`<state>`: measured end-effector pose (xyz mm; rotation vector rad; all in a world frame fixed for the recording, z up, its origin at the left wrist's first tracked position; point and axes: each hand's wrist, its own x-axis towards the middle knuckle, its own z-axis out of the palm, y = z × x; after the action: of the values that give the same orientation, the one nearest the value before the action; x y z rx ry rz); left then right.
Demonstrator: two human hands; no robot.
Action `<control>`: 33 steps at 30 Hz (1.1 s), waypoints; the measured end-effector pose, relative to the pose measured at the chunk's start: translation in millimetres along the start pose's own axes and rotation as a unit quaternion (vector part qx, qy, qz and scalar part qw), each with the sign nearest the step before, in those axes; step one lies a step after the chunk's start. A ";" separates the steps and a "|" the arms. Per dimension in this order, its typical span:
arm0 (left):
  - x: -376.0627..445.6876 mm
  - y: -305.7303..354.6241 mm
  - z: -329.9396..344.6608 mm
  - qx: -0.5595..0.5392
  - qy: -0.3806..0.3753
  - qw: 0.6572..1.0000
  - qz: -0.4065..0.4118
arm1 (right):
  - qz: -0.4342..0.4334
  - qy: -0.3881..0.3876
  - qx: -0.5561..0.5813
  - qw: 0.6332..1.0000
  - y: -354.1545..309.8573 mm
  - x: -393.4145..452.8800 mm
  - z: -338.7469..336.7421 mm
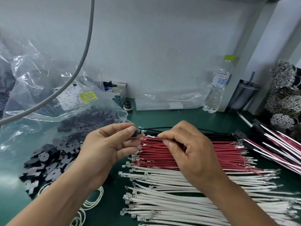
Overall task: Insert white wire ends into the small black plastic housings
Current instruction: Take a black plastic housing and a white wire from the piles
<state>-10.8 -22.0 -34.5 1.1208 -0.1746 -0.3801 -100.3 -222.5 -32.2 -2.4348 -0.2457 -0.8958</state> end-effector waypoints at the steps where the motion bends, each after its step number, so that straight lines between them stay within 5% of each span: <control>1: -0.6 0.4 0.1 0.002 -0.008 1.000 -0.007 | 0.000 0.014 0.004 1.000 -0.3 -0.2 0.0; 33: -5.1 8.9 2.0 -0.007 -0.060 0.995 -0.082 | -0.043 0.050 0.056 0.996 -8.6 0.8 1.1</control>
<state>-14.3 -18.3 -25.3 1.1015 -0.1851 -0.5940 -102.0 -214.7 -28.8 -2.2852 -0.3577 -1.0108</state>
